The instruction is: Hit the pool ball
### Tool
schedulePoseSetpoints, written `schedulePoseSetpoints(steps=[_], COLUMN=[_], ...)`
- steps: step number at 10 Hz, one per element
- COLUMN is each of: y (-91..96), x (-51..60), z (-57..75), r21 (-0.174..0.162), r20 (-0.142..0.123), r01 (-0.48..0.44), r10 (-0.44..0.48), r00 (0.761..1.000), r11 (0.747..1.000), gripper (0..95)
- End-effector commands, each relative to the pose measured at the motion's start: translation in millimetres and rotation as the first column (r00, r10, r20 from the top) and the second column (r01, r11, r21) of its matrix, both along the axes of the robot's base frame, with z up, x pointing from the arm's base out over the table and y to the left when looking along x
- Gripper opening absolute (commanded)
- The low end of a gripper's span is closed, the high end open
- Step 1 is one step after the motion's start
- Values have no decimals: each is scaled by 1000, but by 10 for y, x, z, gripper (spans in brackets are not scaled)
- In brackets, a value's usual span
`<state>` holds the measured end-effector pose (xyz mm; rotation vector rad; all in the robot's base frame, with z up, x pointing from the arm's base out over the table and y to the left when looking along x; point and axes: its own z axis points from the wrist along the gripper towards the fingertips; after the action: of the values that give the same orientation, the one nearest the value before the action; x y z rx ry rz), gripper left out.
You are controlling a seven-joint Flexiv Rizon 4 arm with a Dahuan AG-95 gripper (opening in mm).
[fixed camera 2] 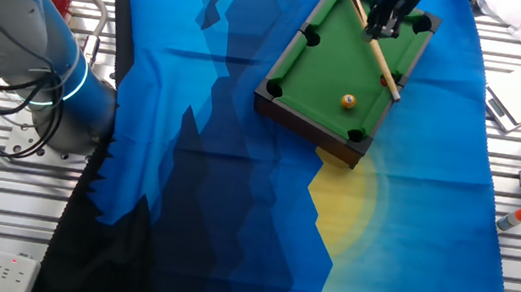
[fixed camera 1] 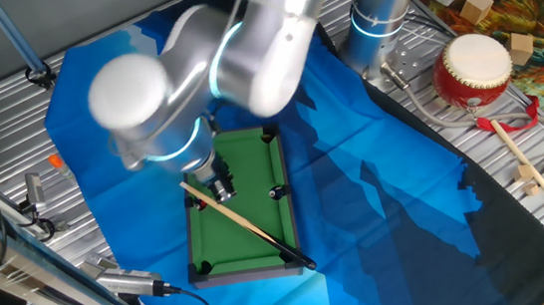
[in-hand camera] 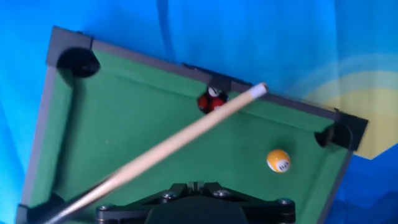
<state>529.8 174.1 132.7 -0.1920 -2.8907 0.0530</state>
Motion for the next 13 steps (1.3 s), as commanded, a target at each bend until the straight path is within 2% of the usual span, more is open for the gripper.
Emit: schedulePoseSetpoints(steps=[1, 9, 11, 13], y=[-8, -8, -8, -8], x=[-25, -25, -25, -25], z=[10, 10, 10, 10], r21=[-1, -4, -14, -10], r20=[6, 15, 18, 23], r01=[10, -3, -31, -60], r10=[-10, 3, 32, 61], r00=[1000, 1000, 999, 998], r11=[1000, 1000, 999, 998], gripper=[0, 0, 0, 0])
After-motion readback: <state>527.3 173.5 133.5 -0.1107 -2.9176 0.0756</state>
